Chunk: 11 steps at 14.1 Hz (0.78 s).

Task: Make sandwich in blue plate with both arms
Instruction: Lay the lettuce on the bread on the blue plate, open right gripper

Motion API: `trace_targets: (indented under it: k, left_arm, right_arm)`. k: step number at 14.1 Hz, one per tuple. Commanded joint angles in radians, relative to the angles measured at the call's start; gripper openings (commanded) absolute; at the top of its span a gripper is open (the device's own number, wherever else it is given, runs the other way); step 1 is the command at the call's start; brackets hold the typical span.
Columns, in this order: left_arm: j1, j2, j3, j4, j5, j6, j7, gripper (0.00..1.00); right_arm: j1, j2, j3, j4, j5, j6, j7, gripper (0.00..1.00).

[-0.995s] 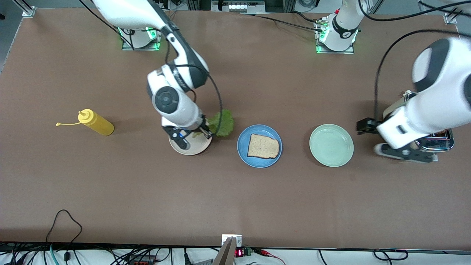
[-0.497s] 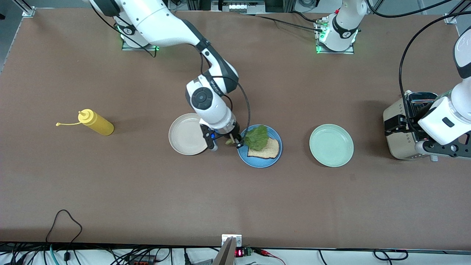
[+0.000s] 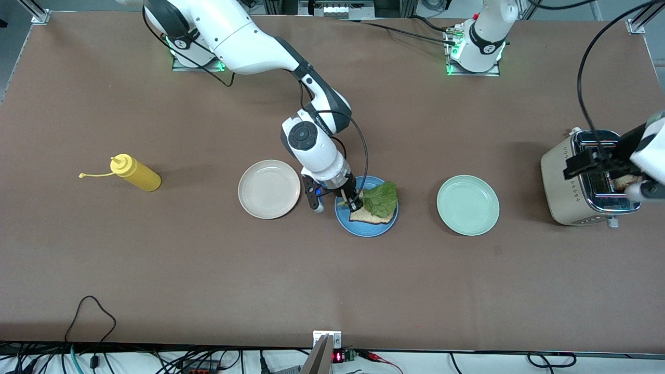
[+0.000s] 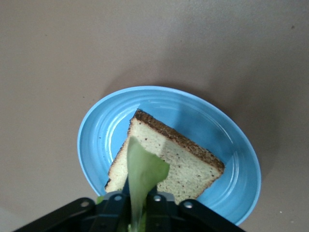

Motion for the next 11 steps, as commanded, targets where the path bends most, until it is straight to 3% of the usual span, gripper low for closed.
trace_targets:
  k: [1, 2, 6, 9, 11]
  left_arm:
    - [-0.016, -0.153, 0.020, -0.193, -0.017, 0.070, 0.008, 1.00]
    - [-0.013, -0.186, 0.020, -0.239, -0.016, 0.087, 0.008, 1.00]
    - [-0.010, -0.289, 0.019, -0.395, -0.014, 0.141, -0.008, 1.00]
    - [-0.008, -0.299, 0.020, -0.411, -0.014, 0.141, -0.009, 1.00]
    - [-0.010, -0.299, 0.019, -0.413, -0.014, 0.139, -0.018, 1.00]
  right_arm:
    - [-0.003, 0.008, -0.008, 0.035, 0.020, -0.034, 0.006, 0.90]
    - [-0.008, 0.003, -0.009, 0.037, 0.020, -0.063, 0.004, 1.00]
    - [-0.027, -0.073, -0.034, 0.043, 0.014, -0.263, -0.051, 1.00]
    - [-0.084, -0.167, -0.037, 0.040, 0.016, -0.401, -0.160, 1.00]
    - [-0.086, -0.239, -0.084, 0.018, 0.013, -0.475, -0.262, 1.00]
